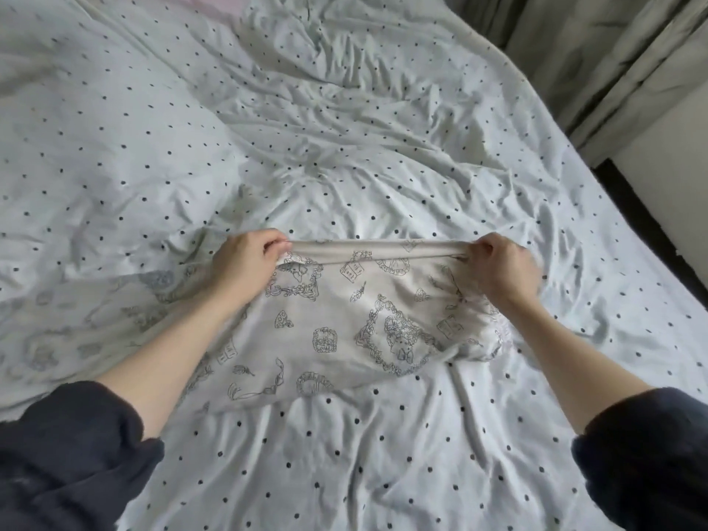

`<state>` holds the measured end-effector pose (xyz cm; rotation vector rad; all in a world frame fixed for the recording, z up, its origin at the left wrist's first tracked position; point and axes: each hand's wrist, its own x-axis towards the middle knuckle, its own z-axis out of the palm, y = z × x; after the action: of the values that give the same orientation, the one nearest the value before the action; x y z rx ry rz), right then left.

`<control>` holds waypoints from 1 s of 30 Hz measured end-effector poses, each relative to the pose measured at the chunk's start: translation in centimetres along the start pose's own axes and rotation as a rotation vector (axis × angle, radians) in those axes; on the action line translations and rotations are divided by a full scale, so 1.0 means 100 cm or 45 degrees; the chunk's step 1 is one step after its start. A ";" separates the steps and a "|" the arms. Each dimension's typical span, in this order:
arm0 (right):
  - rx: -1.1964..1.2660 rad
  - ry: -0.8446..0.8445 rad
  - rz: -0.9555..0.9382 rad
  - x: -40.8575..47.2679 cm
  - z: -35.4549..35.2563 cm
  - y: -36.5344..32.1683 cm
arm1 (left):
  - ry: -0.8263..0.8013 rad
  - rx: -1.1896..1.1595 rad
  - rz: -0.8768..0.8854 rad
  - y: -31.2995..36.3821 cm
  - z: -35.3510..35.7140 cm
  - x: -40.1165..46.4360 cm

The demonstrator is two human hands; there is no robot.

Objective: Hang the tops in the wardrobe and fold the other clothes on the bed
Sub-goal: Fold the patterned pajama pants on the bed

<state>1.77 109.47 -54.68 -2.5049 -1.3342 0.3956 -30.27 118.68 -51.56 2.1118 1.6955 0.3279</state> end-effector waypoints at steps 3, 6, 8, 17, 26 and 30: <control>-0.076 -0.087 0.102 0.000 0.013 0.002 | -0.016 0.111 0.003 0.005 0.011 0.003; -0.157 -0.091 0.126 -0.003 0.017 -0.009 | -0.004 0.090 0.075 0.002 0.014 -0.002; -0.168 -0.030 0.069 -0.011 0.017 -0.019 | 0.001 0.058 0.100 -0.006 0.011 -0.010; -0.135 -0.145 -0.621 -0.090 0.051 -0.127 | 0.116 0.100 -0.115 -0.086 -0.019 -0.091; -0.317 -0.302 -1.257 -0.175 0.098 -0.252 | 0.114 0.405 -0.315 -0.156 -0.051 -0.187; -0.479 -0.288 -1.361 -0.200 0.121 -0.284 | 0.033 0.343 -0.265 -0.195 -0.064 -0.216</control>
<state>-34.98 109.33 -53.32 -1.5968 -2.7434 0.1771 -55.07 102.18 -53.16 2.0909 2.0527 0.0681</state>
